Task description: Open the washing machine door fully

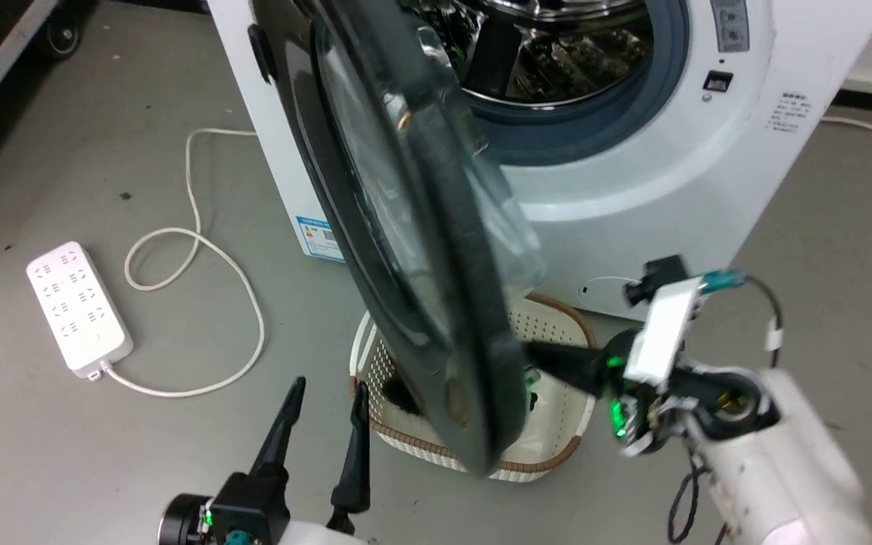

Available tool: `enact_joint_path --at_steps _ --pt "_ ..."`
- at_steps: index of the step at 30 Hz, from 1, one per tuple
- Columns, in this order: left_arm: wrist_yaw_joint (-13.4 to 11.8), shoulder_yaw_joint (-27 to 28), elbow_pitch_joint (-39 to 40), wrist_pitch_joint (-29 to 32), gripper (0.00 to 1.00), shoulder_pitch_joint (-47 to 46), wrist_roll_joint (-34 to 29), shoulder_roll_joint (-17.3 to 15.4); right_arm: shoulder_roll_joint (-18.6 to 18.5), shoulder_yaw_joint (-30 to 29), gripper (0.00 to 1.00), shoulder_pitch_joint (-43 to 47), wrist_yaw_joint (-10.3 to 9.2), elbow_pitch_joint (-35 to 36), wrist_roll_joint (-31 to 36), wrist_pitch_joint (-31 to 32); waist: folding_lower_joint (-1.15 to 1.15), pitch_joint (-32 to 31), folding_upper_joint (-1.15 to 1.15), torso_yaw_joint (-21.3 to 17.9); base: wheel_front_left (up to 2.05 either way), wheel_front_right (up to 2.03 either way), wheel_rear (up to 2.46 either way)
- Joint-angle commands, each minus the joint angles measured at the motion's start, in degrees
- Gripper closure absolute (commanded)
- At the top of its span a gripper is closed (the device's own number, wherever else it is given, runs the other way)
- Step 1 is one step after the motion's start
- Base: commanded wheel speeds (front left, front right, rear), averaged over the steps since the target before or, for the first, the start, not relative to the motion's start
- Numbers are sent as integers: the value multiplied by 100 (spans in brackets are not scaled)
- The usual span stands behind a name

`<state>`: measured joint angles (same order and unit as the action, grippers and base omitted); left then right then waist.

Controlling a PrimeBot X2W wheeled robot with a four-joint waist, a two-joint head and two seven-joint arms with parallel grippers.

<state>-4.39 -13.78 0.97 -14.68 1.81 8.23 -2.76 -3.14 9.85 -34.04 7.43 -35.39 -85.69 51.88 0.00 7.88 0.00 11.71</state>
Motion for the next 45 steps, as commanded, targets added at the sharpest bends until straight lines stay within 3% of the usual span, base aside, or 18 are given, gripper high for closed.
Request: enact_joint_path --at_steps 1,6,10,11,12,13,19,26,29,32,36,38,39,45 --pt "19 4 -23 -32 0 105 -29 -11 25 246 100 153 6 118 -89 -153 0 -57 0 32 0 0 0" --pt "7 66 17 -32 0 163 -20 -11 25 874 100 319 6 461 -425 -557 0 -110 0 45 0 0 0" --pt "19 125 60 -32 0 165 -34 -11 25 1029 100 360 6 535 -429 -827 0 -160 0 -32 0 0 0" --pt "20 148 73 -32 0 164 -34 -11 8 989 78 367 6 552 -375 -956 0 -174 0 -66 0 0 0" --pt "20 175 84 -32 0 162 -33 -11 -32 942 21 378 6 587 -315 -1083 0 -192 0 -103 0 0 0" --pt "25 201 91 -32 0 161 -36 -11 -101 901 0 394 6 641 -212 -1235 0 -211 0 -143 0 0 0" --pt "107 383 92 -32 0 128 -68 -11 -767 605 0 636 6 1416 961 -2836 0 -358 0 -470 0 0 0" --pt "217 666 100 -32 0 150 -46 -11 -1824 629 0 1233 6 2236 3574 -5719 0 -559 0 -870 0 0 0" --pt "240 757 140 -32 0 213 -60 -11 -2022 455 0 1571 6 2342 4714 -6449 0 -603 0 -1028 0 0 0" --pt "280 853 139 -32 0 253 -62 -11 -1855 6 0 1992 6 2526 5717 -6631 0 -620 0 -1149 0 0 0" --pt "265 986 49 -32 0 336 10 -11 -1333 -423 0 2687 6 2894 6790 -6676 0 -671 0 -1253 0 0 0" --pt "250 1047 29 -32 0 382 33 -11 -1003 -573 0 3039 6 3044 7168 -6682 0 -682 0 -1281 0 0 0" --pt "243 1134 20 -32 0 446 50 -11 -556 -717 0 3419 6 3256 7642 -6685 0 -690 0 -1330 0 0 0" --pt "303 1318 -36 -32 0 455 68 -11 -61 -968 0 3874 6 3459 7935 -6687 0 -671 0 -1346 0 0 0"
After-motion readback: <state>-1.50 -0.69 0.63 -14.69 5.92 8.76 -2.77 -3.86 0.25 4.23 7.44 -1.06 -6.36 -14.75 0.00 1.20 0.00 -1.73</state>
